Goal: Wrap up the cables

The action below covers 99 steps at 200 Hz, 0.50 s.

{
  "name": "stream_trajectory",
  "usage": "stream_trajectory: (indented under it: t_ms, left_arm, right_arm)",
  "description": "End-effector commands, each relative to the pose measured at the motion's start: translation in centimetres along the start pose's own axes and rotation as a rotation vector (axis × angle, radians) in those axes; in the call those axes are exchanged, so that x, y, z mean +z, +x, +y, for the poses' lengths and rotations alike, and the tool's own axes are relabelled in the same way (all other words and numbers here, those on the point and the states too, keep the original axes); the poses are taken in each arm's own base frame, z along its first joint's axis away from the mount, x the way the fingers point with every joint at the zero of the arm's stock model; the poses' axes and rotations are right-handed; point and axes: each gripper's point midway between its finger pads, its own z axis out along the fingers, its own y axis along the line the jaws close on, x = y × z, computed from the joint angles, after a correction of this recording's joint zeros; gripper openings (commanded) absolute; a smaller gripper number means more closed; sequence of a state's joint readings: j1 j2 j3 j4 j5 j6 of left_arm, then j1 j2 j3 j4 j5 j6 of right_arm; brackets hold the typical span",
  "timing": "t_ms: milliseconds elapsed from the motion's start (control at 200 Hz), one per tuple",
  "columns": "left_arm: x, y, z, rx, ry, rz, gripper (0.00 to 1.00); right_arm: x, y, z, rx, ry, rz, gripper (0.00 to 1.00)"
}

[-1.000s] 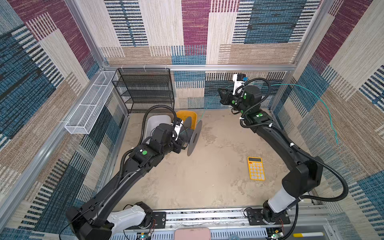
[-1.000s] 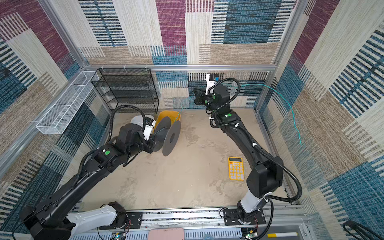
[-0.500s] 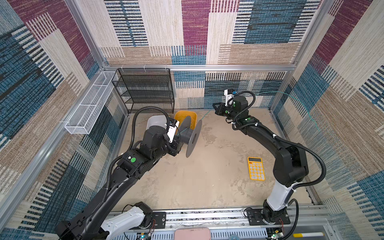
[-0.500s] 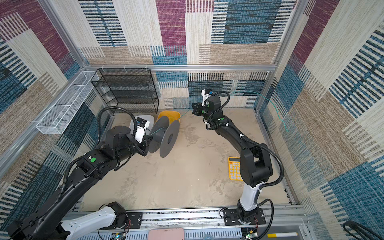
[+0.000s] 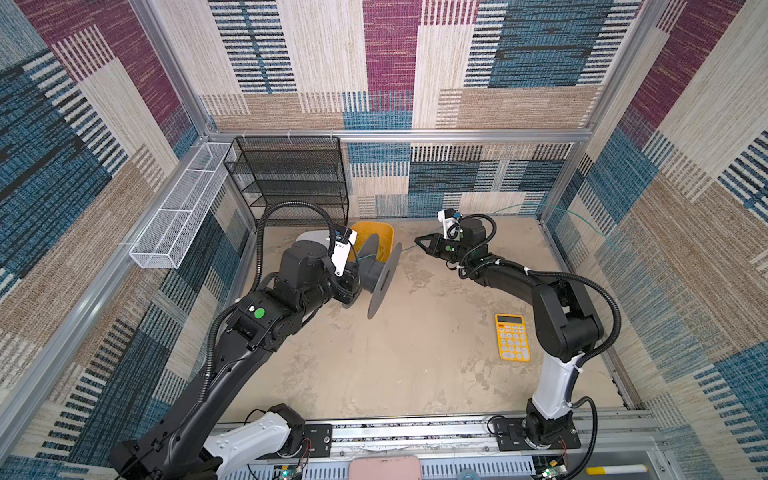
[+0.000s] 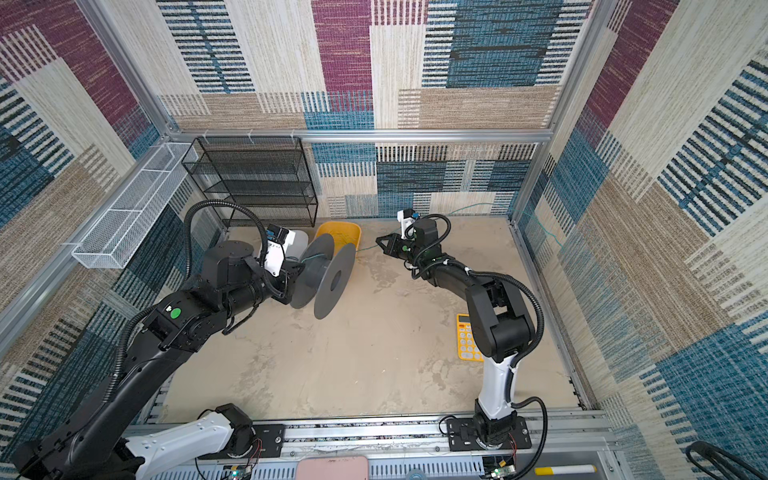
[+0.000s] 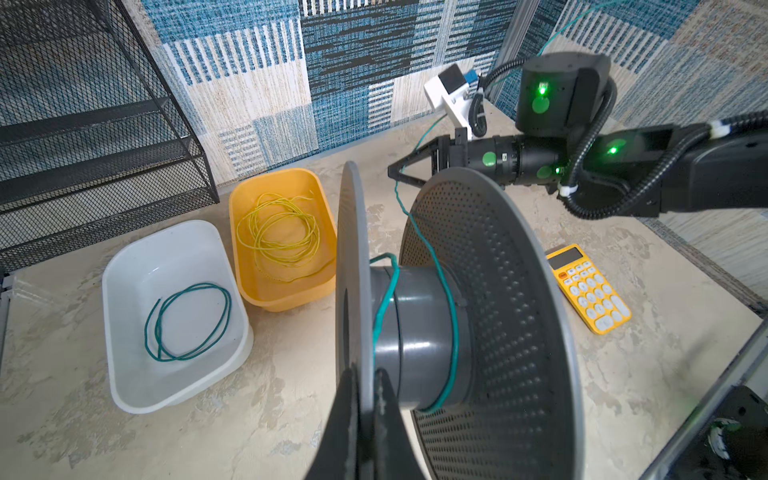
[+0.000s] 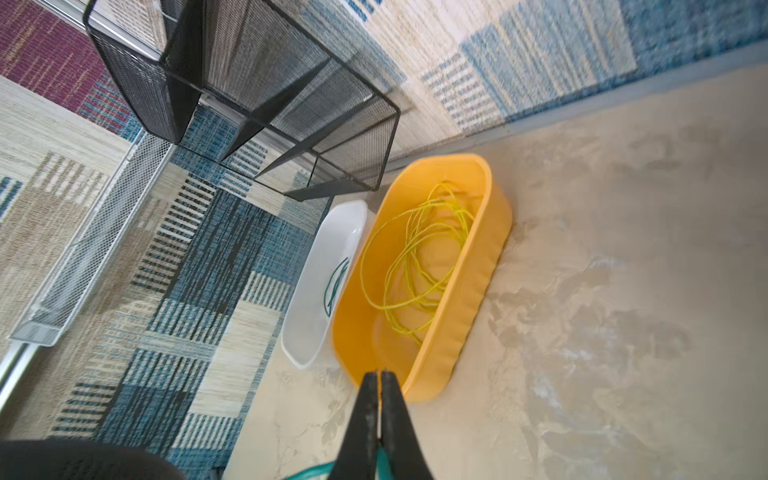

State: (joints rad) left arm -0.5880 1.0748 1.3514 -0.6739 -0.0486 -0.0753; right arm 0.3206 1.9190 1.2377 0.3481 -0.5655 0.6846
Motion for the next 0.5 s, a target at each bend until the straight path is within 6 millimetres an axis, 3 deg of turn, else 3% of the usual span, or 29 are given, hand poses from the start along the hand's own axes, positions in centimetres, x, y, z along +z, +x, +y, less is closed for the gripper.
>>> stream_trajectory:
  t_ms: [0, 215, 401, 491]
  left_arm:
    - [-0.5, -3.8, -0.3, -0.051, 0.024, -0.135, 0.0]
    - [2.5, -4.3, -1.0, -0.091, 0.065, -0.123, 0.0]
    - [4.3, -3.8, -1.9, -0.089, 0.113, -0.08, 0.0]
    - [5.1, -2.6, -2.2, -0.072, 0.123, -0.033, 0.0]
  right_arm:
    - [-0.1, -0.1, -2.5, 0.065, 0.063, -0.053, 0.0]
    - [-0.3, 2.0, -2.9, 0.09, 0.045, -0.006, 0.0]
    - [-0.7, 3.3, -3.6, 0.112, 0.056, 0.026, 0.26]
    - [-1.0, 2.4, -3.6, 0.112, 0.047, 0.014, 0.33]
